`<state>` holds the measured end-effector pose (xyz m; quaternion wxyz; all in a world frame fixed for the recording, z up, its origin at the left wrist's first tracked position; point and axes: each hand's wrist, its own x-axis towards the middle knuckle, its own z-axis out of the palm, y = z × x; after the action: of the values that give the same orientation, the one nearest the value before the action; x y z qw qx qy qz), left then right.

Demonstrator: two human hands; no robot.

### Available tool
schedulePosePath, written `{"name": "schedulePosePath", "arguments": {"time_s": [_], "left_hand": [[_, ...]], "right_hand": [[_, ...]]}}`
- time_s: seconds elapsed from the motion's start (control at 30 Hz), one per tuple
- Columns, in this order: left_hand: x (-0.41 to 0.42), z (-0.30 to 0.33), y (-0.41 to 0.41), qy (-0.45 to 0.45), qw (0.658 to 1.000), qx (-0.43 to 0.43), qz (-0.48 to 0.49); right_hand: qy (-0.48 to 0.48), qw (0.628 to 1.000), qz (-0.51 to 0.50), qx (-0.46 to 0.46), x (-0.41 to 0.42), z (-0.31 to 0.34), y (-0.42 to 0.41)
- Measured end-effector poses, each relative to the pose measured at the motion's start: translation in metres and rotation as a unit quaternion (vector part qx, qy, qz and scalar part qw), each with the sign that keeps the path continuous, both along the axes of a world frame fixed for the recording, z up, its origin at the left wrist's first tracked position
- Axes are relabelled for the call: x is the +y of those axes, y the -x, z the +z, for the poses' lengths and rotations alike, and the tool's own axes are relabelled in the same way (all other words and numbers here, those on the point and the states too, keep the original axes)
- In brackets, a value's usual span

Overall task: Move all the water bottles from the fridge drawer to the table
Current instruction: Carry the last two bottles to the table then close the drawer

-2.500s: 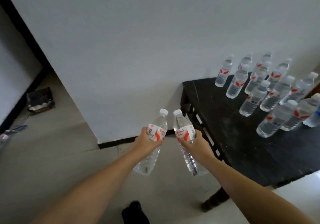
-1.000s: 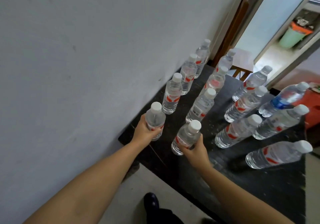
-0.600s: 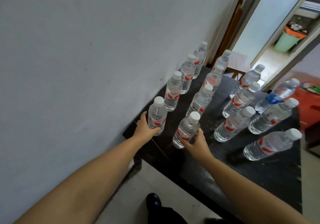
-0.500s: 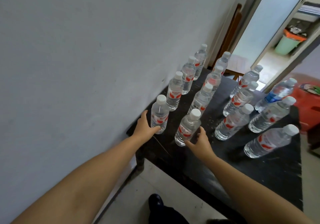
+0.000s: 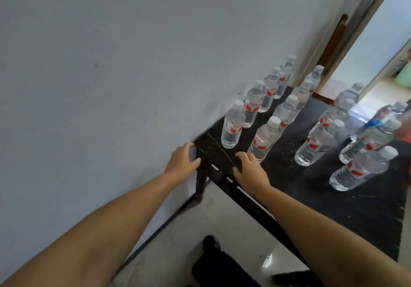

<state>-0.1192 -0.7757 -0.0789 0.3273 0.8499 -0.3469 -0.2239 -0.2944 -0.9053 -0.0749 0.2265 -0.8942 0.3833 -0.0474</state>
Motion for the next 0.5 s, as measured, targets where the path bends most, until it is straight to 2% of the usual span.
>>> {"name": "schedulePosePath", "arguments": {"time_s": [0.23, 0.5], "left_hand": [[0.088, -0.001, -0.010, -0.047, 0.991, -0.003, 0.126], [0.185, -0.003, 0.012, -0.065, 0.950, 0.004, 0.307]], "right_hand": [[0.027, 0.981, 0.189, 0.029, 0.042, 0.013, -0.062], [0.027, 0.915, 0.401, 0.043, 0.108, 0.013, -0.111]]}}
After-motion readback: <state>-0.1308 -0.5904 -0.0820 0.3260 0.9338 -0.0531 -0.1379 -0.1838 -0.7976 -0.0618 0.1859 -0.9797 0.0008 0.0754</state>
